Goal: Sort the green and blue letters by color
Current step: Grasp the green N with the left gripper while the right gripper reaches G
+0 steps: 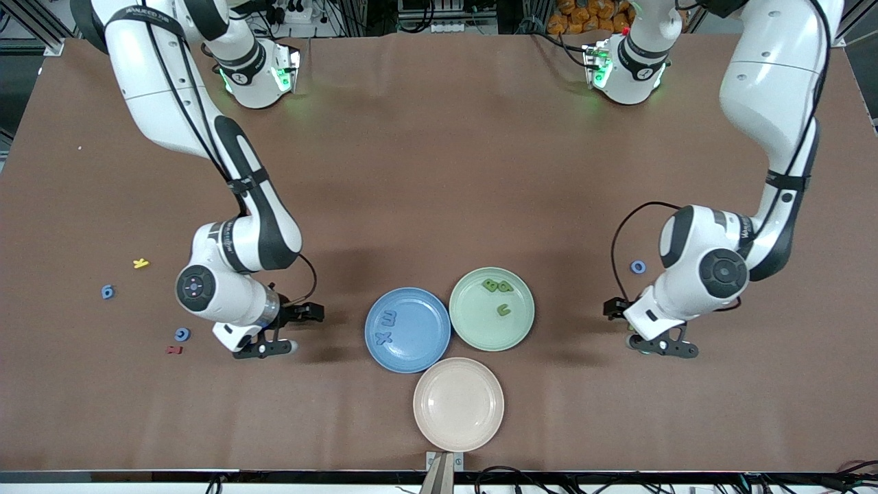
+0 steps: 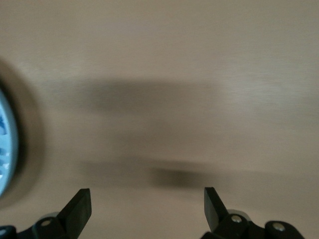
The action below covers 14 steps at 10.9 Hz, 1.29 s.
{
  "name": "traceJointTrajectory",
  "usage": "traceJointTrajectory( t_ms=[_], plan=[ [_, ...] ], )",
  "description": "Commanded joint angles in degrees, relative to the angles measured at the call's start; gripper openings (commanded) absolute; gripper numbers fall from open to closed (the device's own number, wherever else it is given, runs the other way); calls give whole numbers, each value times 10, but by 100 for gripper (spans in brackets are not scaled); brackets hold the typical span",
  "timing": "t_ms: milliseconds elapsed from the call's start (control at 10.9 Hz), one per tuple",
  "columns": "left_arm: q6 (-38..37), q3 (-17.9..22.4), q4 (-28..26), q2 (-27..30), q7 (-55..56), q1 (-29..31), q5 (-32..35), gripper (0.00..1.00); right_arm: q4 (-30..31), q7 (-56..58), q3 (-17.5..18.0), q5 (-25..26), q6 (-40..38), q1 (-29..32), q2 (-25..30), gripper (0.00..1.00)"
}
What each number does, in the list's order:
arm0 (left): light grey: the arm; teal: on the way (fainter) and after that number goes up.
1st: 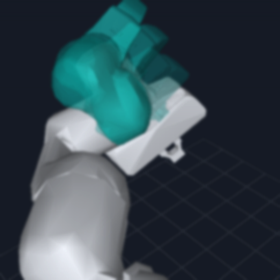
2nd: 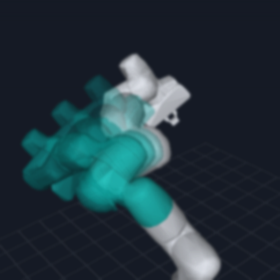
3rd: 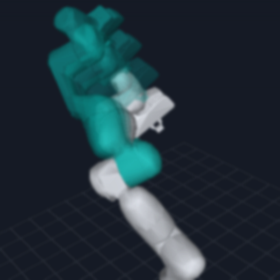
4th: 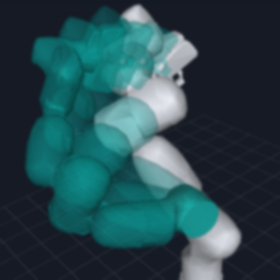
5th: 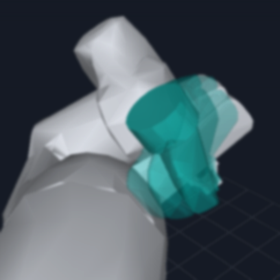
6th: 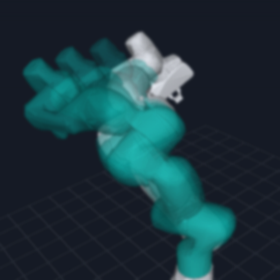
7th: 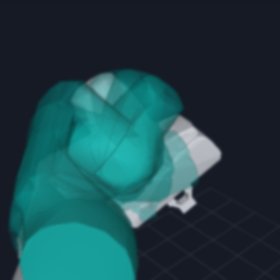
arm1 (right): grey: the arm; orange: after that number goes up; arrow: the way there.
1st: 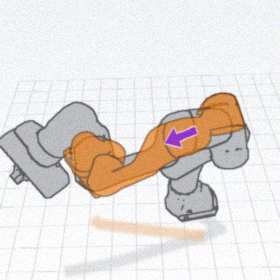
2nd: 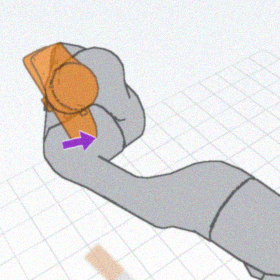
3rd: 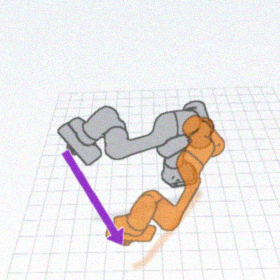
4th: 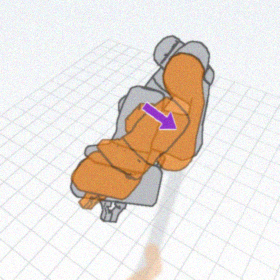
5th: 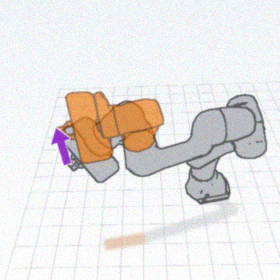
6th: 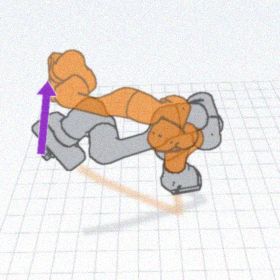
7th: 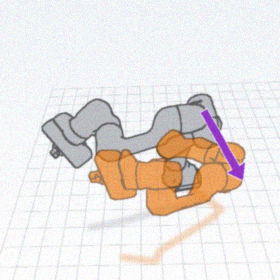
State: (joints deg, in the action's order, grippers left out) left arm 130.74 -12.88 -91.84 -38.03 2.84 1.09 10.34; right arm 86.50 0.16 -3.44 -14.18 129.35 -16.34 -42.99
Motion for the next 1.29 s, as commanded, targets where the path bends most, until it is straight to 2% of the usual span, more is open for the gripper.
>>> traceJointTrajectory(
  t_ms=[0,184,460,920,1012,1104,1197],
  plan=[
    [46,-36,-3,-27,-85,50,42,100,18,6,-45,4,-27,2,28,100],
    [84,-36,-6,-52,-89,51,80,100,13,17,-50,5,-26,30,30,100],
    [105,-36,-11,-72,-89,53,85,100,9,127,-59,-2,-28,95,29,100],
    [105,-36,-34,-65,-79,62,84,100,19,96,-60,-3,-32,130,20,100],
    [105,-36,-37,-62,-79,62,82,98,20,63,-61,-1,-33,126,19,100],
    [105,-36,-42,-58,-78,62,80,91,20,32,-61,3,-35,123,18,100],
    [105,-36,-43,-57,-77,62,78,77,20,0,-61,5,-35,120,12,100]
  ],
)
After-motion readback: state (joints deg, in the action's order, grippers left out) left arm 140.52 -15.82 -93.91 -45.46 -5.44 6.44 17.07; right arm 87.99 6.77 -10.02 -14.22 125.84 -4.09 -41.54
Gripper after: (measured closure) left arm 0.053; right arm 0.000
